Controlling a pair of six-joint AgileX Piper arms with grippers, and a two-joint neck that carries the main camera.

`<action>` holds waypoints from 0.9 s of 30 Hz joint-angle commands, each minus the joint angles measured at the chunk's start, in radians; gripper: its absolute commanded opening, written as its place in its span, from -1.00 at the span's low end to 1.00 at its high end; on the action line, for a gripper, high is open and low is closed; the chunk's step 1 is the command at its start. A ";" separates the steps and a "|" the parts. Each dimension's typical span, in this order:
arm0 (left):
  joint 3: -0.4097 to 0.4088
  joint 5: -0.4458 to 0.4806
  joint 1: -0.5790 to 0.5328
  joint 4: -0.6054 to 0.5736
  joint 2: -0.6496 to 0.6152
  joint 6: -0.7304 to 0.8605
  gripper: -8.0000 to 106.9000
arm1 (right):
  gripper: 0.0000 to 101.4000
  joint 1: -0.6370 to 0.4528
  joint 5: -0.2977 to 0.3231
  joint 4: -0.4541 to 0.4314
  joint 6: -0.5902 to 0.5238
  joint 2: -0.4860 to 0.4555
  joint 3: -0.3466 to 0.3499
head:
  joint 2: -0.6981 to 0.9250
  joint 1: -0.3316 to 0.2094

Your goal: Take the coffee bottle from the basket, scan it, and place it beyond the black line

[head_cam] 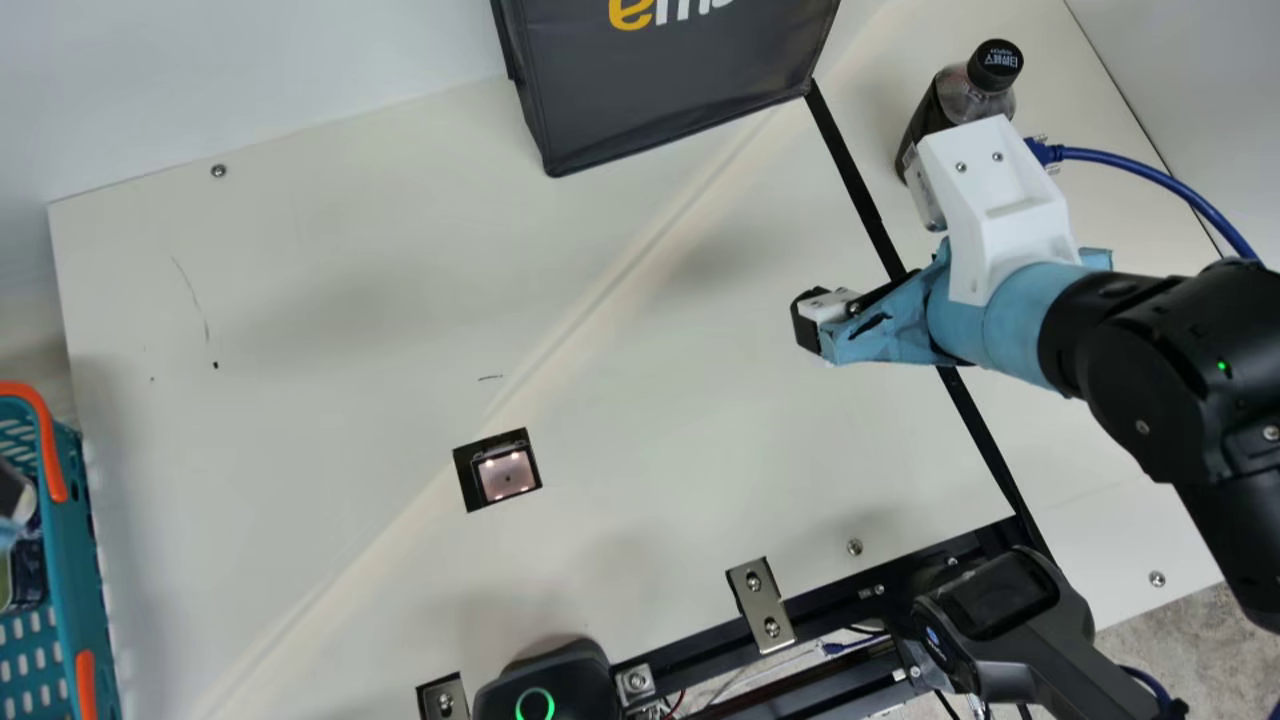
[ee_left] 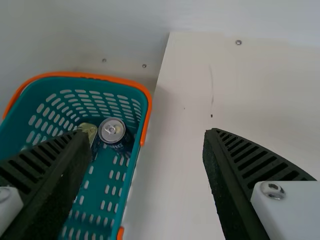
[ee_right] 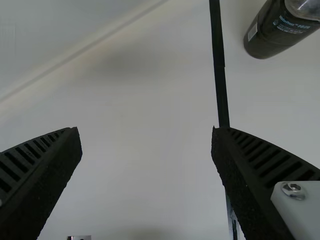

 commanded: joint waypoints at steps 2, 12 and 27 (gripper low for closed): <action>0.015 0.028 0.000 -0.011 -0.021 0.004 0.71 | 0.79 0.000 0.000 0.000 0.000 0.000 0.000 | -0.001 -0.026; 0.057 0.073 -0.012 -0.023 -0.076 -0.002 0.71 | 0.79 0.000 0.000 0.000 0.000 0.000 0.000 | -0.001 -0.026; 0.058 0.074 -0.012 -0.023 -0.079 -0.002 0.71 | 0.79 0.000 0.000 0.000 0.000 0.000 0.000 | -0.001 -0.026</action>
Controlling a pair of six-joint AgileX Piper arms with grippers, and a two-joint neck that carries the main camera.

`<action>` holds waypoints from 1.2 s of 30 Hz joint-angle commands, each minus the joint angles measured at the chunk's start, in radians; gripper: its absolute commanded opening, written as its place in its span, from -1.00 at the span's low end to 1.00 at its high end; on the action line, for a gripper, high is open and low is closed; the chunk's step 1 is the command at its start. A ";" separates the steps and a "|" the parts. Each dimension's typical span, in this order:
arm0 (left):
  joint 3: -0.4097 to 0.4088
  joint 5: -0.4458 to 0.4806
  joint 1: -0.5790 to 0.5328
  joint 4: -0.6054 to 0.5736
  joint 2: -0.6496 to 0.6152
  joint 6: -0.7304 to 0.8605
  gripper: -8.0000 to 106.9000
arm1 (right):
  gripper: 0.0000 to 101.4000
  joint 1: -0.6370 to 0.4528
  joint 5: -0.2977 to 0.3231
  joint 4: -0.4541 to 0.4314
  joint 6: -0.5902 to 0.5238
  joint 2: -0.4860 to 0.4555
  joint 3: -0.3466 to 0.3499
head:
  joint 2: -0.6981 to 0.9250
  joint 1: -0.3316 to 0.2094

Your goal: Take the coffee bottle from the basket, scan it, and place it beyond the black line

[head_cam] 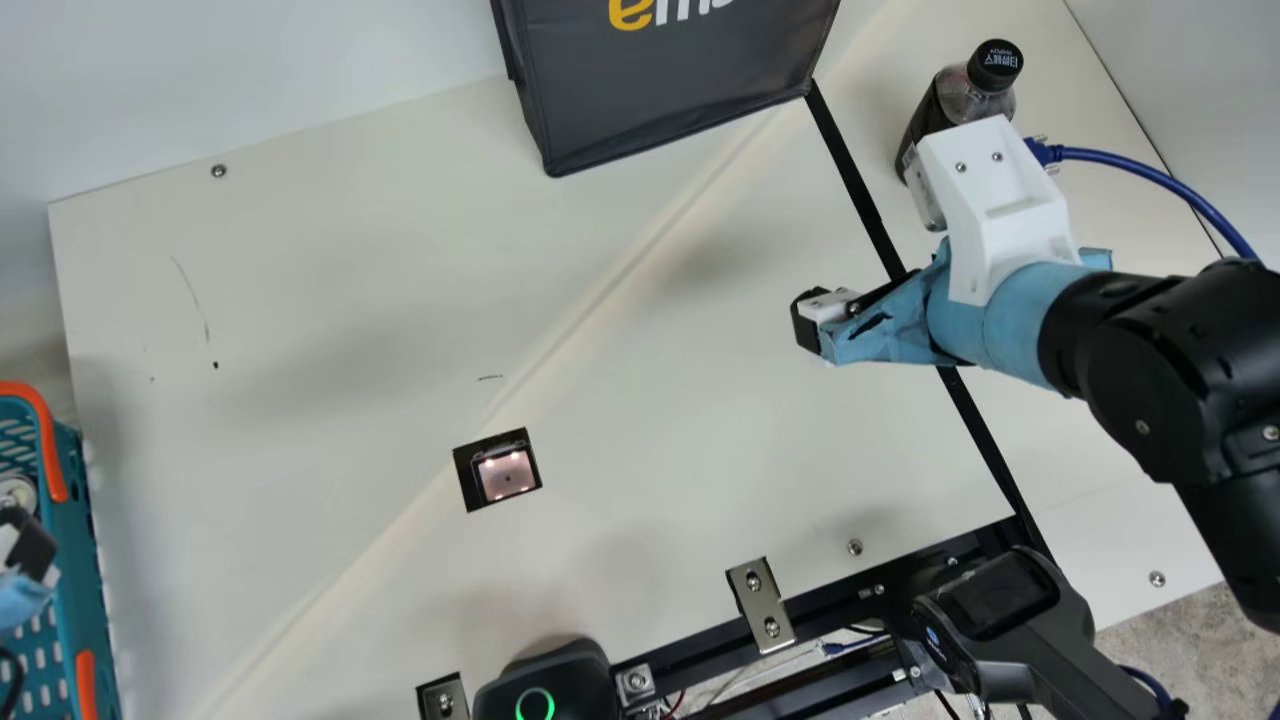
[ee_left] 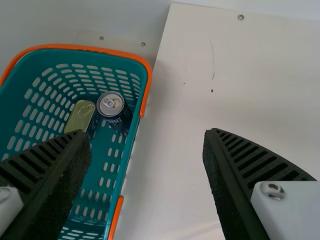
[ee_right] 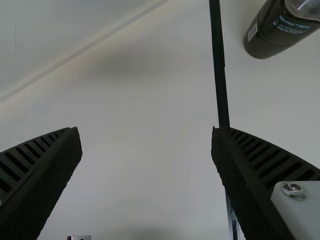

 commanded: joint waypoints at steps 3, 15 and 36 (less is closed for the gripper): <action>0.000 0.000 0.000 0.000 0.000 0.000 0.71 | 0.79 0.000 0.000 0.000 0.000 0.000 0.000 | -0.001 -0.026; 0.000 0.000 0.000 0.000 0.000 0.000 0.71 | 0.79 0.000 0.000 0.000 0.000 0.000 0.000 | -0.001 -0.026; 0.000 0.000 0.000 0.000 0.000 0.000 0.71 | 0.79 0.000 0.000 0.000 0.000 0.000 0.000 | -0.001 -0.026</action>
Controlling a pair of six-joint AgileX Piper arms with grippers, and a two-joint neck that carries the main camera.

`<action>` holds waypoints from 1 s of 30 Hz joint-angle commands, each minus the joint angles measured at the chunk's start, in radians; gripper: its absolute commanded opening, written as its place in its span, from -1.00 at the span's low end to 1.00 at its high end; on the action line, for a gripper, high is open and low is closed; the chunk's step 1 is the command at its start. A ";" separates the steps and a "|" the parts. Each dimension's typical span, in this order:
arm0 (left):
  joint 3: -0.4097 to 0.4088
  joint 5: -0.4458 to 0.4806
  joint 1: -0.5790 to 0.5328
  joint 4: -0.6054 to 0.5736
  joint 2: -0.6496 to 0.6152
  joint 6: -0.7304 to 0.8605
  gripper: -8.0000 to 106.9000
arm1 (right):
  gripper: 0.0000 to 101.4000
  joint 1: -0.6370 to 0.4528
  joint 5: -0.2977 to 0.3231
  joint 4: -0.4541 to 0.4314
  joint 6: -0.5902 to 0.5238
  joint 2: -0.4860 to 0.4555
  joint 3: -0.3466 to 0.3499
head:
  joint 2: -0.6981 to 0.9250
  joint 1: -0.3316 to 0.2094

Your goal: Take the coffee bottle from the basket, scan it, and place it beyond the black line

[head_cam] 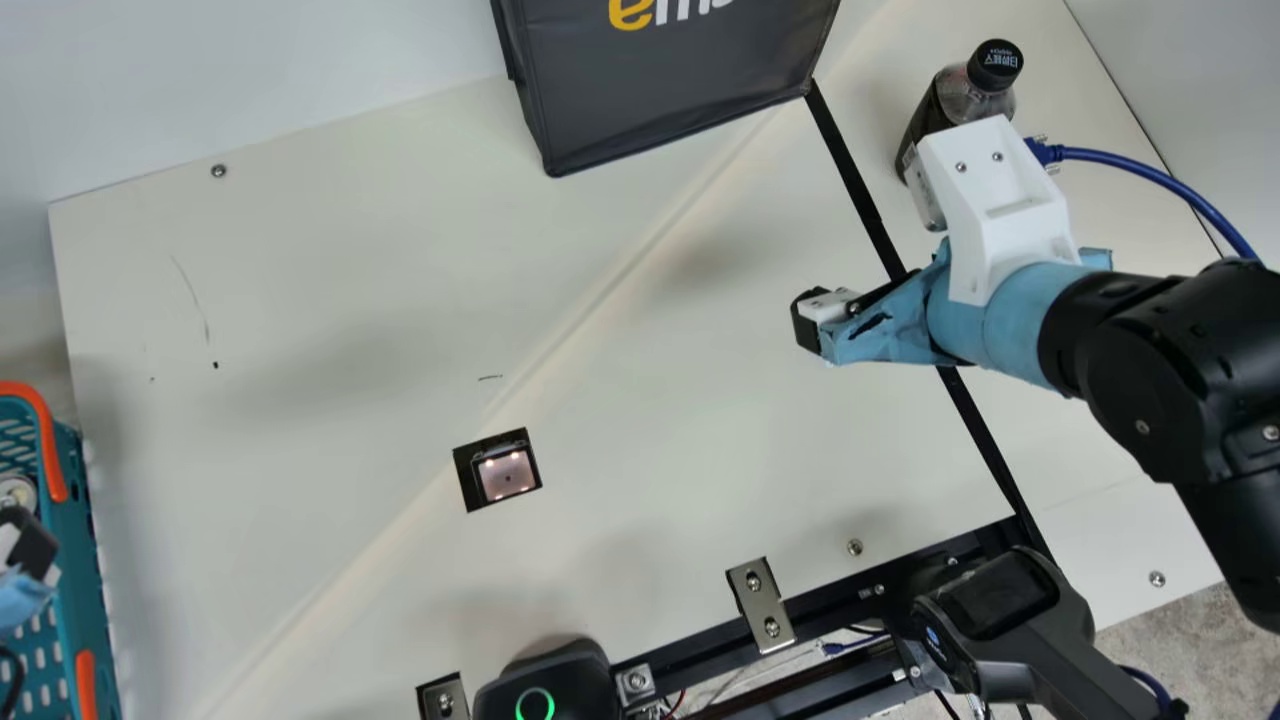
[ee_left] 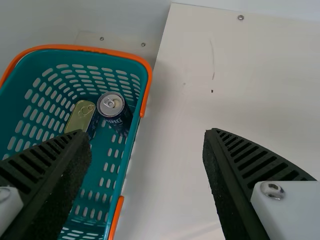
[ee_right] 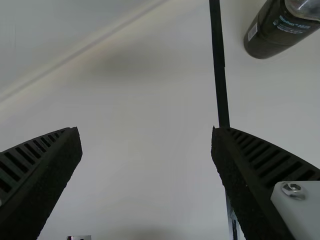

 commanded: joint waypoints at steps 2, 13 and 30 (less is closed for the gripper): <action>0.000 0.000 0.000 0.000 0.000 0.000 0.71 | 0.79 0.000 0.000 0.000 0.000 0.000 0.000 | -0.002 -0.026; 0.000 0.000 0.000 0.000 0.000 0.000 0.71 | 0.79 0.000 0.000 0.000 0.000 0.000 0.000 | -0.002 -0.026; 0.000 0.000 0.000 0.000 0.000 0.000 0.71 | 0.79 0.000 0.000 0.000 0.000 0.000 0.000 | -0.002 -0.026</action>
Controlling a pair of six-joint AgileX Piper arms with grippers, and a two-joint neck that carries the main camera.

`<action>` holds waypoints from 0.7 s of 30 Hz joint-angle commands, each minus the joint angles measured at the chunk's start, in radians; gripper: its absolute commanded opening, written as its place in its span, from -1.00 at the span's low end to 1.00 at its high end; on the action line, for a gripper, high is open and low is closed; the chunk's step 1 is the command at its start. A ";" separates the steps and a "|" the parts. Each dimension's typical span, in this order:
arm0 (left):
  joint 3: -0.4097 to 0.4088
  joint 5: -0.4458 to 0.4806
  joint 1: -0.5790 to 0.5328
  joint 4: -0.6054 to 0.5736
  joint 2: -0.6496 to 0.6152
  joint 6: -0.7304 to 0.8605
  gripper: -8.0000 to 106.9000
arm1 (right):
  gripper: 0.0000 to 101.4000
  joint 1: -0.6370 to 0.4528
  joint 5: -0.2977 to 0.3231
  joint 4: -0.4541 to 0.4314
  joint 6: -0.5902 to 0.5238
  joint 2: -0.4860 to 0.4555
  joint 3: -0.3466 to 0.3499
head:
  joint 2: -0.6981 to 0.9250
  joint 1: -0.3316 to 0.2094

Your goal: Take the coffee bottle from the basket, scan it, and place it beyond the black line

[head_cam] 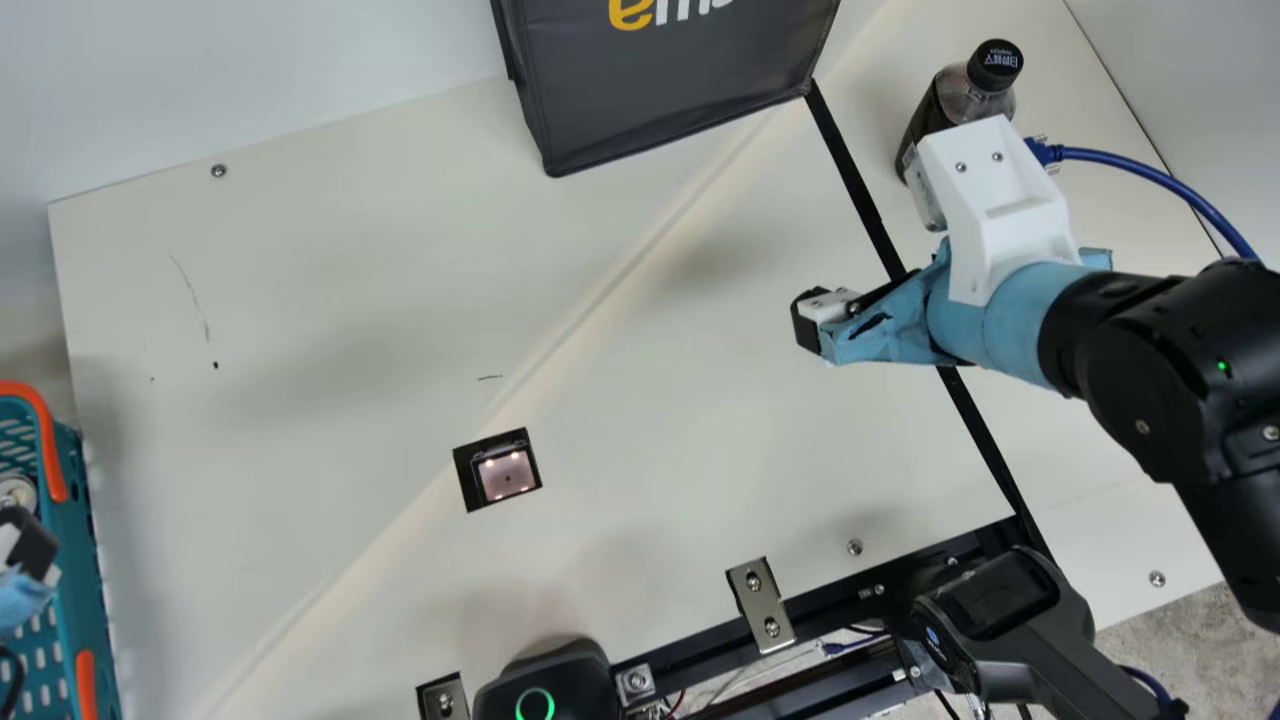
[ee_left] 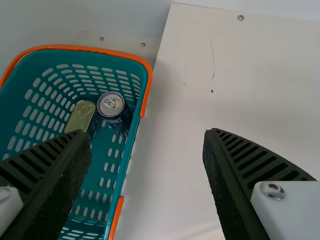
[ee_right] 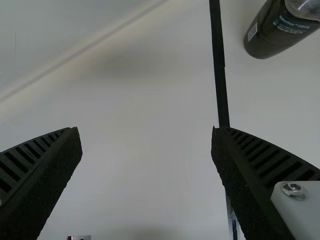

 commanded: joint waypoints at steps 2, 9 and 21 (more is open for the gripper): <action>0.000 0.000 0.000 0.000 0.000 0.000 0.71 | 0.79 0.000 0.000 0.000 0.000 0.000 0.000 | -0.002 -0.026; 0.000 0.000 0.000 0.000 0.000 0.000 0.71 | 0.79 0.000 0.000 0.000 0.000 0.000 0.000 | -0.002 -0.026; 0.000 0.000 0.000 0.000 0.000 0.000 0.71 | 0.79 0.000 0.000 0.000 0.000 0.000 0.000 | -0.002 -0.026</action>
